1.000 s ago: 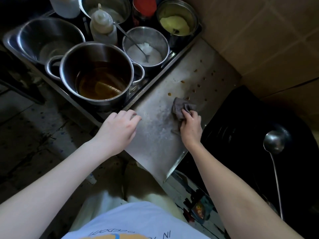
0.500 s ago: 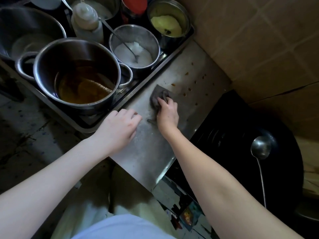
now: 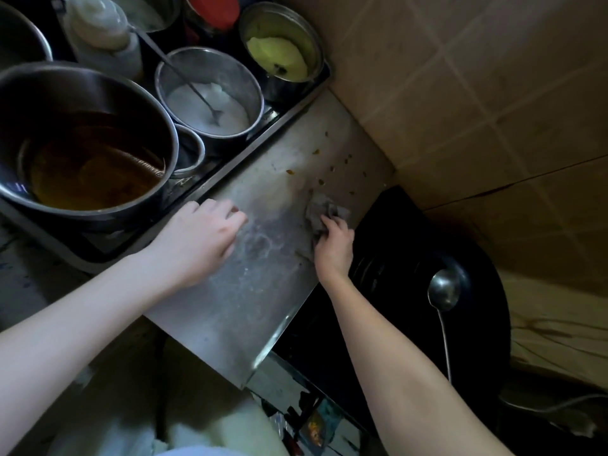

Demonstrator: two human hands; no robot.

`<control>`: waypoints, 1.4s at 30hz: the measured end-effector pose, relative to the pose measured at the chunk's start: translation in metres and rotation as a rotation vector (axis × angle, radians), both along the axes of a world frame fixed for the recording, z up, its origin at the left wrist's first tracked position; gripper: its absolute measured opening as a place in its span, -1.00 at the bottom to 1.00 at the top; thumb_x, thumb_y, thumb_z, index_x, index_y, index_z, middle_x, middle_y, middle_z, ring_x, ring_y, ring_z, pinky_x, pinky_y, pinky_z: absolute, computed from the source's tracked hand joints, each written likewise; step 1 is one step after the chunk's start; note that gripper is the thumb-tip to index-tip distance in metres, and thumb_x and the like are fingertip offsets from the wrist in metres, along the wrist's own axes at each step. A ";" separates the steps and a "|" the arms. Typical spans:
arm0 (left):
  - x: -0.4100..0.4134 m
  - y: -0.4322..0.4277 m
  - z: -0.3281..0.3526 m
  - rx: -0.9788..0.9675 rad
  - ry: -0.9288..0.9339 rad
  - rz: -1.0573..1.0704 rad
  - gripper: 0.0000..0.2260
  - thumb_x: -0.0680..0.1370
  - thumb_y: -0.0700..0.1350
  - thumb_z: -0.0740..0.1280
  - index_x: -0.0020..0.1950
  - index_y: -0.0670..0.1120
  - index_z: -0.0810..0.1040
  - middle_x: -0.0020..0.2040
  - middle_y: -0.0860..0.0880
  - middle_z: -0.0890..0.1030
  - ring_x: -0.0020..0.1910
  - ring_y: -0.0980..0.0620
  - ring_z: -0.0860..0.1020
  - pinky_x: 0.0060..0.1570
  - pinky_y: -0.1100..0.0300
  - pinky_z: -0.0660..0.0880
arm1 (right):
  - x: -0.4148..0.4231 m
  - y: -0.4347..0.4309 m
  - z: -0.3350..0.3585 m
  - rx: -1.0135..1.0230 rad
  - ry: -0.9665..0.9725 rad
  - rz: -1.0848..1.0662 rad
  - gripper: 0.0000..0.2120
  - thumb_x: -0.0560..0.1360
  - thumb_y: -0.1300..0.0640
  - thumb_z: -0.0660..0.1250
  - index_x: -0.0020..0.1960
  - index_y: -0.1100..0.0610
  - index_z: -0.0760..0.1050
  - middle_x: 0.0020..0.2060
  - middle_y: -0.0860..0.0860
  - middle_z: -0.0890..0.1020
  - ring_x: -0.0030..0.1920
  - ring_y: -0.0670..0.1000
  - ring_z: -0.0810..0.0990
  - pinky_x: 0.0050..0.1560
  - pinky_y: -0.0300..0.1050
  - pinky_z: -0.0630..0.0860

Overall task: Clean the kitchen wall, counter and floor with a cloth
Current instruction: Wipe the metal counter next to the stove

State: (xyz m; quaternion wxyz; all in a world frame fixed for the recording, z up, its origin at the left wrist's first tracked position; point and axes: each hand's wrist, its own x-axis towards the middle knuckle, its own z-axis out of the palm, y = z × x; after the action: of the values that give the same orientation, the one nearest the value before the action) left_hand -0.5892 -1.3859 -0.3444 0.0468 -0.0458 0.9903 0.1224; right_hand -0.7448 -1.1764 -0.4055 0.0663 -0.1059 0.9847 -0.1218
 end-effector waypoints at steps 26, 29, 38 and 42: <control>-0.045 -0.004 0.000 0.034 0.043 0.060 -0.68 0.55 -0.02 0.17 0.27 -0.07 0.44 0.27 -0.06 0.47 0.18 -0.11 0.48 0.03 0.04 0.41 | -0.083 -0.041 -0.004 -0.008 0.010 0.153 -0.57 0.56 0.30 0.08 0.37 0.05 0.41 0.38 0.05 0.40 0.32 0.12 0.29 0.20 0.01 0.38; -0.049 -0.003 0.000 0.031 0.041 0.060 -0.68 0.56 -0.01 0.14 0.28 -0.05 0.41 0.28 -0.03 0.45 0.20 -0.08 0.47 0.07 0.07 0.42 | -0.102 -0.017 0.000 -0.011 0.051 -0.037 -0.57 0.56 0.33 0.09 0.35 0.06 0.44 0.34 0.05 0.44 0.29 0.13 0.35 0.18 0.01 0.41; -0.054 -0.012 0.002 0.072 0.062 0.089 -0.70 0.53 -0.05 0.22 0.24 -0.09 0.48 0.18 -0.08 0.51 0.14 -0.13 0.51 0.03 0.00 0.44 | -0.130 -0.056 0.003 -0.023 0.048 -0.257 -0.67 0.55 0.26 0.19 0.27 0.08 0.50 0.27 0.13 0.45 0.28 0.21 0.38 0.16 0.12 0.48; -0.062 -0.011 0.000 0.074 0.052 0.102 -0.68 0.56 -0.01 0.16 0.29 -0.04 0.42 0.25 -0.03 0.46 0.21 -0.08 0.46 0.10 0.06 0.40 | -0.129 -0.086 0.000 0.015 0.044 -0.096 -0.59 0.51 0.30 0.22 0.33 0.07 0.44 0.32 0.12 0.40 0.30 0.21 0.30 0.15 0.09 0.43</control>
State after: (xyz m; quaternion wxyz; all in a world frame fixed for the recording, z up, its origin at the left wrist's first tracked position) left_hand -0.6510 -1.3964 -0.3441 0.0163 -0.0914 0.9823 0.1624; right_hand -0.8734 -1.2626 -0.4056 0.0396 -0.0605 0.9907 -0.1151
